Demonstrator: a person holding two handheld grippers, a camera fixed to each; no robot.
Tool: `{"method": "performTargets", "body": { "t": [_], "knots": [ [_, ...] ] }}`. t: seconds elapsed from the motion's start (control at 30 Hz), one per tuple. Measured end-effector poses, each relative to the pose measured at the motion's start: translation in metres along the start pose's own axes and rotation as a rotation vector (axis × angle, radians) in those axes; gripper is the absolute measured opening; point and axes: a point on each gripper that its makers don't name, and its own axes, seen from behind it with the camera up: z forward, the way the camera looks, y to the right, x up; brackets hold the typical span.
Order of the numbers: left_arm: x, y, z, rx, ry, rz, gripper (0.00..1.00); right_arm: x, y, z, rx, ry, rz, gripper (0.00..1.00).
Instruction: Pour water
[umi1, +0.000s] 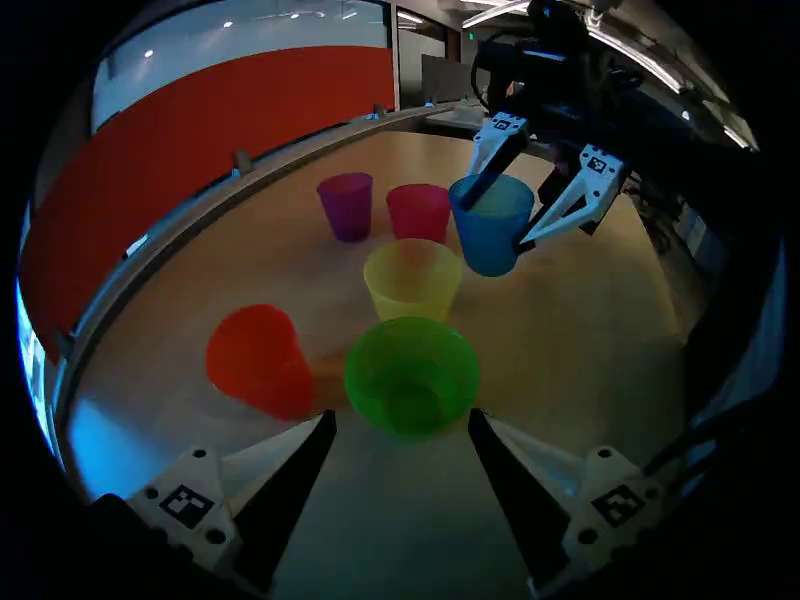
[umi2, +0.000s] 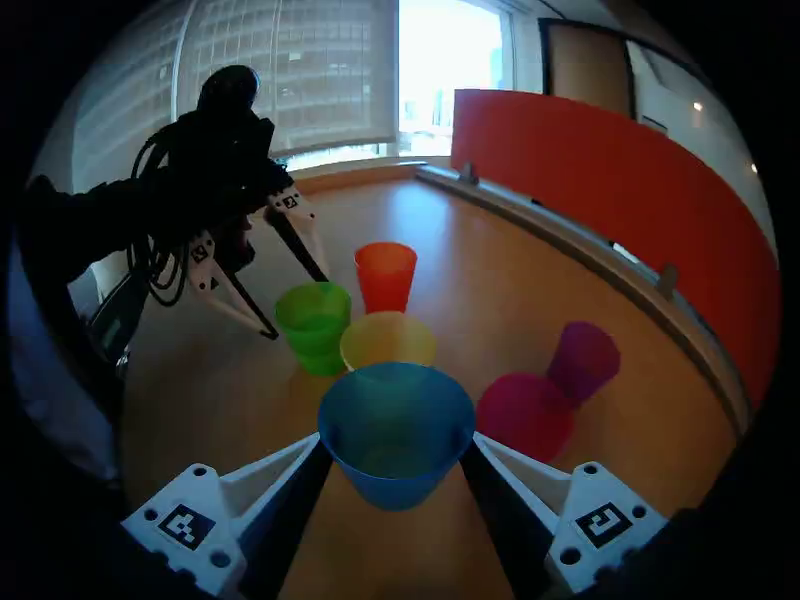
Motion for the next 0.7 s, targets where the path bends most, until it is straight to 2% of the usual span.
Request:
{"method": "performTargets", "body": {
  "t": [0.5, 0.7],
  "knots": [
    [-0.007, -0.004, -0.02, 0.02, 0.001, -0.004, 0.99, -0.025, -0.004, 0.021, 0.014, -0.021, 0.032, 0.89],
    [-0.008, -0.003, -0.022, 0.022, 0.004, -0.006, 0.99, -0.03, -0.002, 0.024, 0.009, -0.027, 0.018, 0.89]
  ]
}}
